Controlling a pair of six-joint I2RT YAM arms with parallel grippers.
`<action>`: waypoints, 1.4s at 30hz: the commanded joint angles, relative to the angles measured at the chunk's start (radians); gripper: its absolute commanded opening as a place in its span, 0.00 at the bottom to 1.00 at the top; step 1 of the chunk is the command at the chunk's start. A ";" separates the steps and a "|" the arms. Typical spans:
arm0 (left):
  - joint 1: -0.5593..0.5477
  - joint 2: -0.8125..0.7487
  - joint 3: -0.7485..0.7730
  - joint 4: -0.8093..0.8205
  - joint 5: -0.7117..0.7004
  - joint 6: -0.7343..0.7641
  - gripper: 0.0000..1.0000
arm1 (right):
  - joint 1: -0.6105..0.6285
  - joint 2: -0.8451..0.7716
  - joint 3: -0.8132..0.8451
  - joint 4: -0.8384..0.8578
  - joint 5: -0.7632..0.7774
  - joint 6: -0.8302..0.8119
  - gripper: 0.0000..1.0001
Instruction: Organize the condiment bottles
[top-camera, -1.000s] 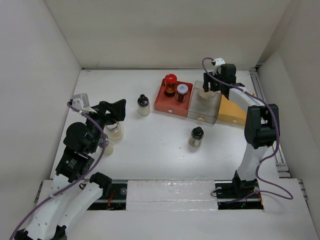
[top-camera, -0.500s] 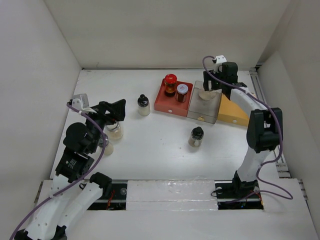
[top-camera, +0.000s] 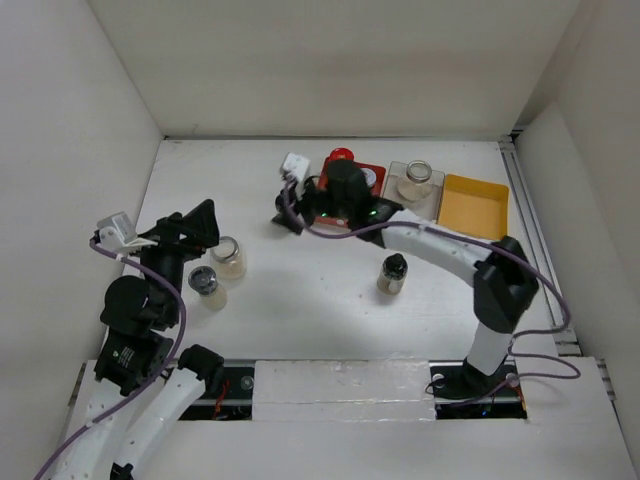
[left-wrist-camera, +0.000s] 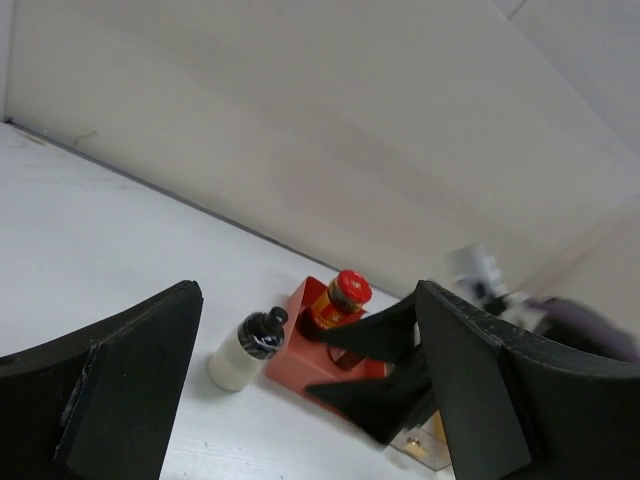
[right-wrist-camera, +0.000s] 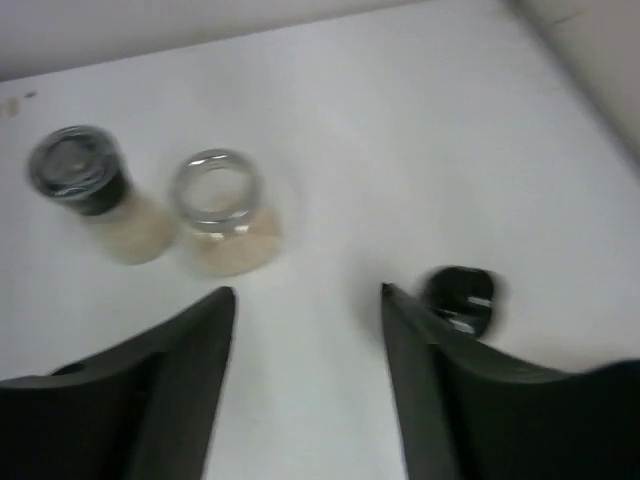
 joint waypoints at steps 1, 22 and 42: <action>0.005 -0.021 -0.002 0.034 -0.069 -0.011 0.83 | 0.095 0.145 0.097 0.040 -0.111 -0.025 0.72; 0.005 -0.008 0.010 0.049 -0.020 0.009 0.83 | 0.195 0.651 0.686 -0.239 -0.051 -0.089 0.99; 0.005 0.023 0.001 0.058 0.024 0.018 0.83 | 0.195 0.822 0.838 -0.113 -0.197 -0.016 0.98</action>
